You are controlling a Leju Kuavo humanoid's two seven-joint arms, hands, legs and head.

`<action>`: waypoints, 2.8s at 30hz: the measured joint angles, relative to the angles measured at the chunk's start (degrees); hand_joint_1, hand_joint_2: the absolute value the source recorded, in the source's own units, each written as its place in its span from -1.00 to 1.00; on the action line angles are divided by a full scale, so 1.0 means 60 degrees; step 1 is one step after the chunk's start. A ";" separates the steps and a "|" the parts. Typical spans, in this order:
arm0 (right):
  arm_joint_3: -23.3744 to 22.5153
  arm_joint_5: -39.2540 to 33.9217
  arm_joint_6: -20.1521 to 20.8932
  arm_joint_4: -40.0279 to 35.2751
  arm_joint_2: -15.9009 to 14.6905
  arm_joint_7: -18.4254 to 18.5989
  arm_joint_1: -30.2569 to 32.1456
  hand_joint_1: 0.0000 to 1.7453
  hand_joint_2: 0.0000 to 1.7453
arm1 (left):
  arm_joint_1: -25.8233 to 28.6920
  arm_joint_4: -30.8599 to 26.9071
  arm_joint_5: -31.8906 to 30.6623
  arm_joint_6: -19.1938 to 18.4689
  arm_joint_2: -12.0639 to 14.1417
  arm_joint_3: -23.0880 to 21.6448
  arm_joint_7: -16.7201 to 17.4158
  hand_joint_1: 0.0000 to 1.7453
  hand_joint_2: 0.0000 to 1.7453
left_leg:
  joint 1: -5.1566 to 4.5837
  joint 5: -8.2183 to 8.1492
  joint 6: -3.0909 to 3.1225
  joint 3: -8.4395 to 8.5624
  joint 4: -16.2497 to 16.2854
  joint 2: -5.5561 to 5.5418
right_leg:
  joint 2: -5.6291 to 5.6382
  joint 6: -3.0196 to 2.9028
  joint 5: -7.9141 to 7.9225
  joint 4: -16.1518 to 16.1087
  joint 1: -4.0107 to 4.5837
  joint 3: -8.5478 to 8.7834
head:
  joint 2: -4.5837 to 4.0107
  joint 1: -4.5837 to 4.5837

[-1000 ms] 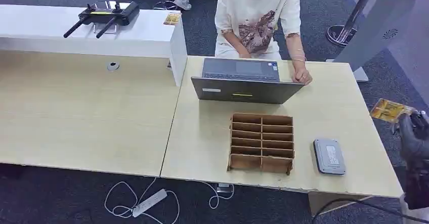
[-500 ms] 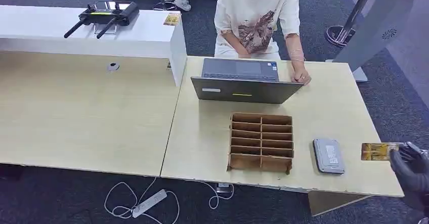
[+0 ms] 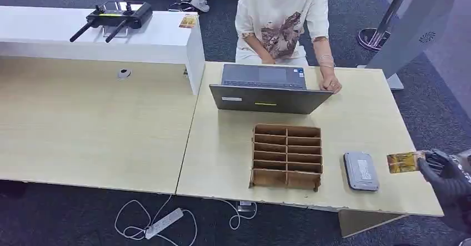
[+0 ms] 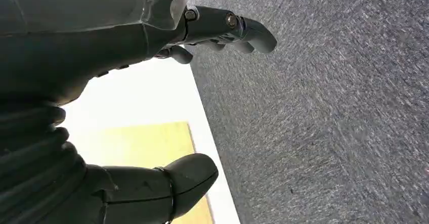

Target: Pass the card to the sensor for recognition and then transmit it.

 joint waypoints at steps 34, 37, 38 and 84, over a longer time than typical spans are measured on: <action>0.2383 0.0867 -0.1020 0.4817 0.0517 -0.0623 -0.2709 1.00 1.00 | -0.0114 0.0000 0.0000 -0.0168 0.0073 -0.0120 0.0211 -1.00 1.00 | 0.0000 0.0001 0.0000 -0.0008 0.0000 -0.0011 | -0.0009 0.0001 -0.0001 0.0003 0.0000 0.0000 | 0.0000 0.0004; 0.2427 0.0995 -0.1020 0.4839 0.0536 -0.0576 -0.2716 1.00 1.00 | -0.0113 0.0000 0.0000 -0.0190 0.0073 -0.0160 0.0233 -1.00 1.00 | 0.0000 0.0000 0.0000 -0.0010 0.0000 -0.0014 | -0.0013 0.0001 -0.0001 0.0003 0.0000 0.0000 | 0.0000 0.0004; 0.2445 0.1057 -0.1027 0.4839 0.0539 -0.0535 -0.2719 1.00 1.00 | -0.0114 0.0000 0.0000 -0.0200 0.0073 -0.0175 0.0241 -1.00 1.00 | 0.0000 0.0000 0.0000 -0.0010 0.0000 -0.0014 | -0.0012 0.0001 -0.0001 0.0003 0.0000 0.0000 | 0.0000 0.0000; 0.3014 0.3096 -0.2003 0.4773 0.0718 0.0160 -0.3010 1.00 1.00 | -0.0105 0.0000 0.0007 -0.0302 0.0076 -0.0313 0.0346 -1.00 1.00 | 0.0000 0.0001 0.0000 -0.0007 0.0000 -0.0011 | -0.0010 0.0001 -0.0001 0.0004 0.0000 0.0002 | 0.0000 0.0004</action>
